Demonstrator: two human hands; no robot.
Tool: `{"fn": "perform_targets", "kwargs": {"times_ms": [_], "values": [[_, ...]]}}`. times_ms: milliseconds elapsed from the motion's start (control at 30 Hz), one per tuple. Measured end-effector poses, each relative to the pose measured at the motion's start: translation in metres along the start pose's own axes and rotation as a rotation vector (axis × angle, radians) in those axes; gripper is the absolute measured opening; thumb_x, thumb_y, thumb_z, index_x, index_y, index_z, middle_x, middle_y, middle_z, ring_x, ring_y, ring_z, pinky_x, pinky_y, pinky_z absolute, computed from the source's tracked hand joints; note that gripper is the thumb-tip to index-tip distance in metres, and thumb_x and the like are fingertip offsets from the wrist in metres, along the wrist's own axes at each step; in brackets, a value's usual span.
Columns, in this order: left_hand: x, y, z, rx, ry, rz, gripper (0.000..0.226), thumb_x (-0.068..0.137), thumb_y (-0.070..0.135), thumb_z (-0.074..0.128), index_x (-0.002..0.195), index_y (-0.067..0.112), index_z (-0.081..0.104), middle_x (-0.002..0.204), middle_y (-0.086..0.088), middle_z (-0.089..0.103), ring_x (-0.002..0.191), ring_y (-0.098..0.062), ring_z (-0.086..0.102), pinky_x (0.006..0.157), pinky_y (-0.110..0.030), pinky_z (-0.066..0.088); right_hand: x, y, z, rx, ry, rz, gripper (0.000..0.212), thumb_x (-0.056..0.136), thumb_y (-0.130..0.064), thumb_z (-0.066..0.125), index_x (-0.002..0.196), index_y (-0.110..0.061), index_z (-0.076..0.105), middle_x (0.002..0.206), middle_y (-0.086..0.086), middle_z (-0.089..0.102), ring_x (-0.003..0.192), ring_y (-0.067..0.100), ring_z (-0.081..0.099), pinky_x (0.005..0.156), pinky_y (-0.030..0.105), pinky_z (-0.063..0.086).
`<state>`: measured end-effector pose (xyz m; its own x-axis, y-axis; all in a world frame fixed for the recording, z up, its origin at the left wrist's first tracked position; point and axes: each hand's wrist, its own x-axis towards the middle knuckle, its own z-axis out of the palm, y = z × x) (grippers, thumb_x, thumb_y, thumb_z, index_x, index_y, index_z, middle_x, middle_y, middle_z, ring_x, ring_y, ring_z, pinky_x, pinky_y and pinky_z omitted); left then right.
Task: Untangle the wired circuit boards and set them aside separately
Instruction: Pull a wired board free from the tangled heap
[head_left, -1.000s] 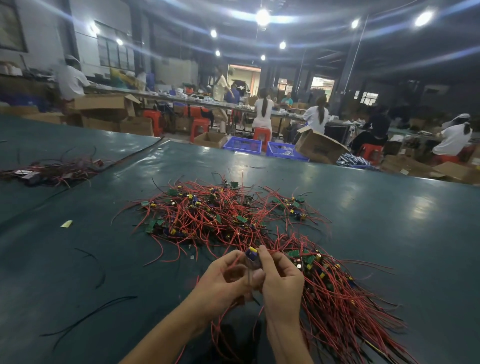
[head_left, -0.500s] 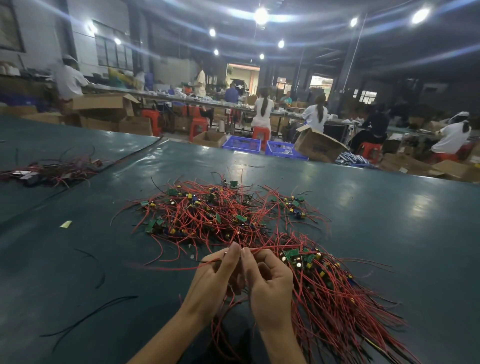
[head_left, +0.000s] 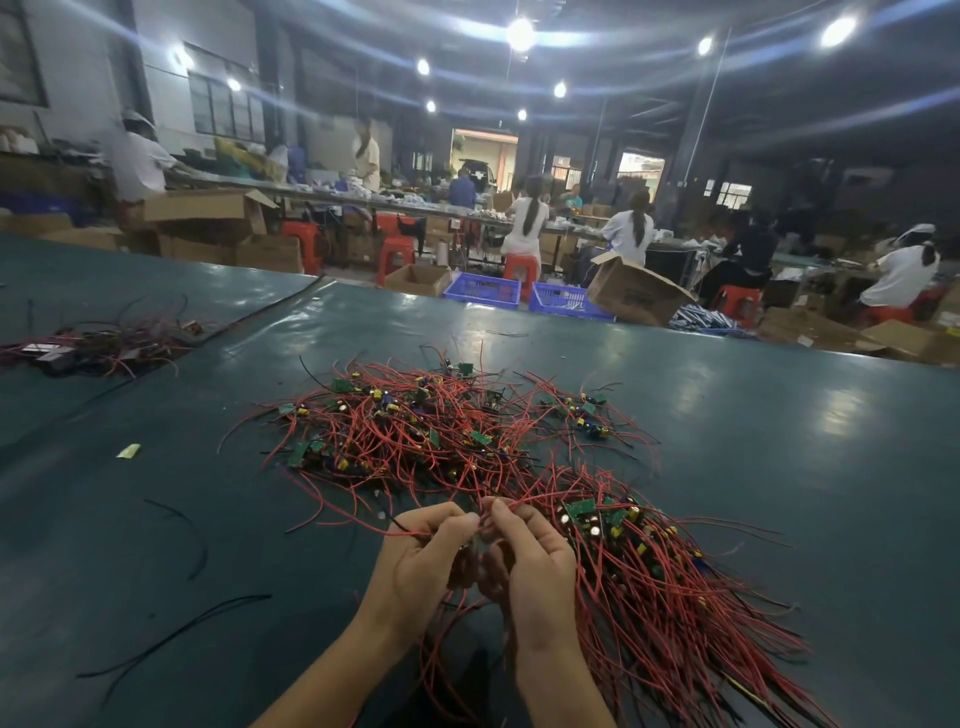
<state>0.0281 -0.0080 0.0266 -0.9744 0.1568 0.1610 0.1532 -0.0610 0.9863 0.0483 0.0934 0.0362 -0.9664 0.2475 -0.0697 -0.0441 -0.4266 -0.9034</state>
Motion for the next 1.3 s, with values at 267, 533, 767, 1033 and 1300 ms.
{"fn": "perform_targets", "kwargs": {"times_ms": [267, 533, 767, 1033, 1300], "values": [[0.0, -0.002, -0.002, 0.049, -0.016, 0.026, 0.03, 0.068, 0.052, 0.064, 0.059, 0.022, 0.063, 0.061, -0.001, 0.059, 0.06, -0.022, 0.052, 0.065, -0.036, 0.042, 0.0, -0.003, -0.002, 0.044, -0.057, 0.05, 0.027, 0.092, -0.01, 0.062, 0.07, -0.014, 0.077, 0.065, 0.005, 0.069, 0.055, 0.012, 0.065, 0.047, 0.023, 0.051], [-0.005, 0.006, 0.003, 0.009, -0.029, 0.087, 0.031, 0.08, 0.015, 0.067, 0.05, 0.015, 0.06, 0.053, -0.008, 0.055, 0.049, -0.019, 0.05, 0.053, -0.028, 0.043, 0.014, -0.008, -0.017, 0.014, 0.103, 0.106, 0.021, 0.093, -0.016, 0.061, 0.088, -0.014, 0.08, 0.049, -0.001, 0.04, 0.041, 0.01, 0.035, 0.044, 0.022, 0.034], [-0.005, 0.01, 0.002, -0.095, -0.002, 0.115, 0.04, 0.085, 0.013, 0.062, 0.045, 0.011, 0.059, 0.05, -0.012, 0.05, 0.045, -0.021, 0.046, 0.048, -0.027, 0.041, 0.014, -0.007, -0.016, -0.046, 0.062, -0.076, 0.026, 0.095, -0.004, 0.058, 0.084, -0.015, 0.078, 0.057, 0.001, 0.061, 0.042, 0.006, 0.042, 0.035, 0.018, 0.03], [-0.004, 0.006, 0.006, -0.066, -0.013, 0.121, 0.034, 0.076, 0.02, 0.056, 0.043, 0.013, 0.058, 0.047, -0.009, 0.05, 0.042, -0.018, 0.047, 0.046, -0.025, 0.04, 0.016, -0.005, -0.018, 0.055, 0.139, -0.151, 0.026, 0.096, 0.002, 0.053, 0.105, -0.017, 0.069, 0.07, 0.012, 0.073, 0.033, 0.009, 0.042, 0.033, 0.019, 0.035], [-0.003, 0.008, 0.003, -0.052, -0.028, 0.122, 0.034, 0.077, 0.019, 0.056, 0.044, 0.013, 0.059, 0.048, -0.009, 0.052, 0.043, -0.018, 0.049, 0.047, -0.027, 0.043, 0.021, -0.002, -0.023, 0.127, 0.111, -0.019, 0.017, 0.1, -0.011, 0.049, 0.104, -0.011, 0.066, 0.08, 0.019, 0.074, 0.034, 0.012, 0.046, 0.035, 0.018, 0.035]]}}
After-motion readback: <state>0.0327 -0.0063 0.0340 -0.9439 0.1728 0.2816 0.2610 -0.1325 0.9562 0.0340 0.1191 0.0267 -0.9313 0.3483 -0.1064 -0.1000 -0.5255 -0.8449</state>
